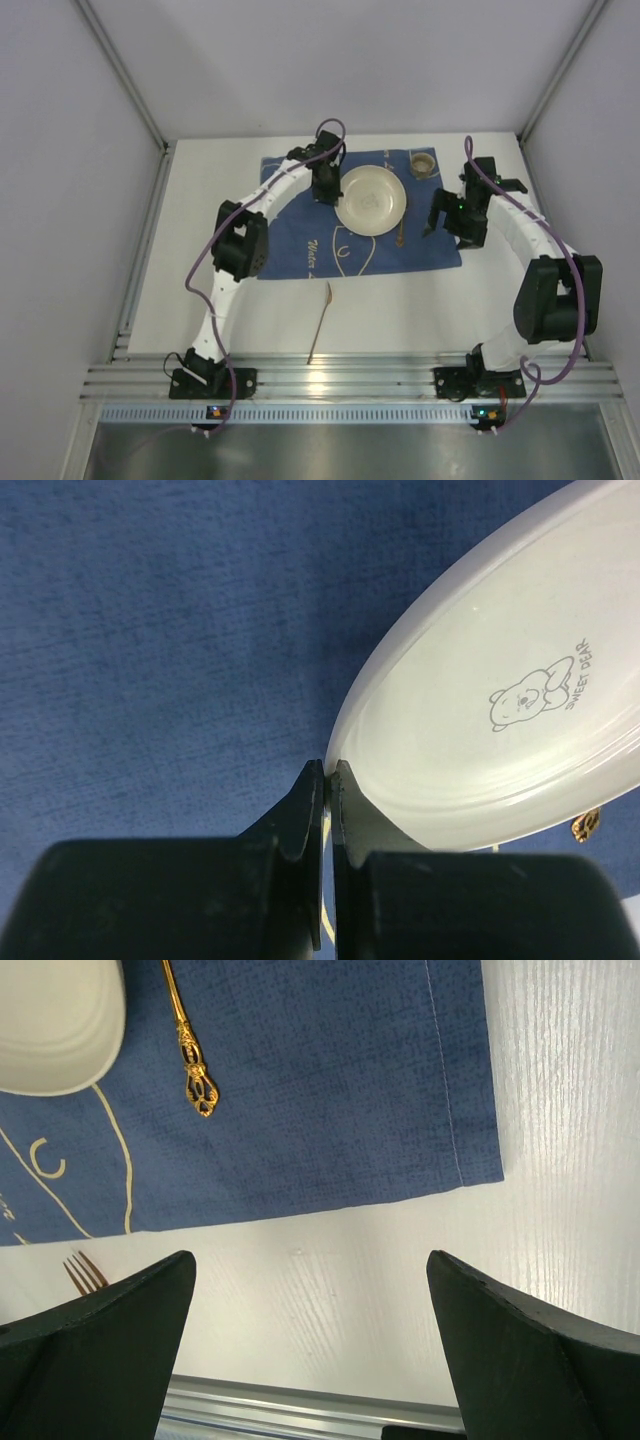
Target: Set the dinner table for one person
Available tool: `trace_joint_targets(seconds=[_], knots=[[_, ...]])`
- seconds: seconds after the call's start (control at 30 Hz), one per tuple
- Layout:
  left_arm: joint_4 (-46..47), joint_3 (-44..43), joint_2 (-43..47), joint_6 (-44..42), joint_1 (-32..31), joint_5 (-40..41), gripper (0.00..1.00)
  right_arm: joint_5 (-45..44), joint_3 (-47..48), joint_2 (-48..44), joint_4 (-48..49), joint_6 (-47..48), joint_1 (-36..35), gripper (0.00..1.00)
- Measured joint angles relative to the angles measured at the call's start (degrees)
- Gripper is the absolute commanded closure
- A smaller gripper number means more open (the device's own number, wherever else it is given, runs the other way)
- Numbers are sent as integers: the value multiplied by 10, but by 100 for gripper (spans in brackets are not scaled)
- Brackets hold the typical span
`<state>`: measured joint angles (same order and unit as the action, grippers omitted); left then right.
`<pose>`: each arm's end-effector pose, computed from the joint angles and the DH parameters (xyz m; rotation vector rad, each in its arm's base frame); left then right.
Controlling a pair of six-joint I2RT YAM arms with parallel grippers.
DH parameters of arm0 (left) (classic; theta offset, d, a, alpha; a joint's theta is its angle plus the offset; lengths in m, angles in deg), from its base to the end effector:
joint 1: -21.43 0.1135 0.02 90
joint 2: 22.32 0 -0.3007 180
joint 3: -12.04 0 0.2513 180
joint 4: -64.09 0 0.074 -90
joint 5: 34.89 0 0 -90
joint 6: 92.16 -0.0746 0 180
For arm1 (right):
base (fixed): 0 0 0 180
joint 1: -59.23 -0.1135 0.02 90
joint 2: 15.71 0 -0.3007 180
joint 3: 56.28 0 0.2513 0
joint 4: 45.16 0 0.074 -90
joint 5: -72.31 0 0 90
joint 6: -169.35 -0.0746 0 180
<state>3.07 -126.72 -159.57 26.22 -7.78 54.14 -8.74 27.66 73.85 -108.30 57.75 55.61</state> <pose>0.4946 -0.2780 0.1962 0.0254 2.6591 -0.3688 0.3199 0.0319 0.2519 0.3963 2.7676 0.3279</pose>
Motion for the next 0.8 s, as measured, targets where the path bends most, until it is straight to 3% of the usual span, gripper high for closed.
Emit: trace_joint_targets(seconds=[0.4,0.5,0.53,0.63,0.67,0.8], knots=[[-31,36,20,8,34,22,100,0,1,1,0,0,0,0],[-30,74,39,17,35,18,87,0,2,3,0,0,0,0],[-32,83,43,17,35,17,73,0,3,4,-1,0,0,0],[-49,97,43,14,35,20,46,0,10,10,-2,1,0,0],[-56,102,43,16,35,19,33,0,12,11,-3,1,0,0],[-70,120,46,20,34,19,24,0,12,11,-4,4,0,0]])
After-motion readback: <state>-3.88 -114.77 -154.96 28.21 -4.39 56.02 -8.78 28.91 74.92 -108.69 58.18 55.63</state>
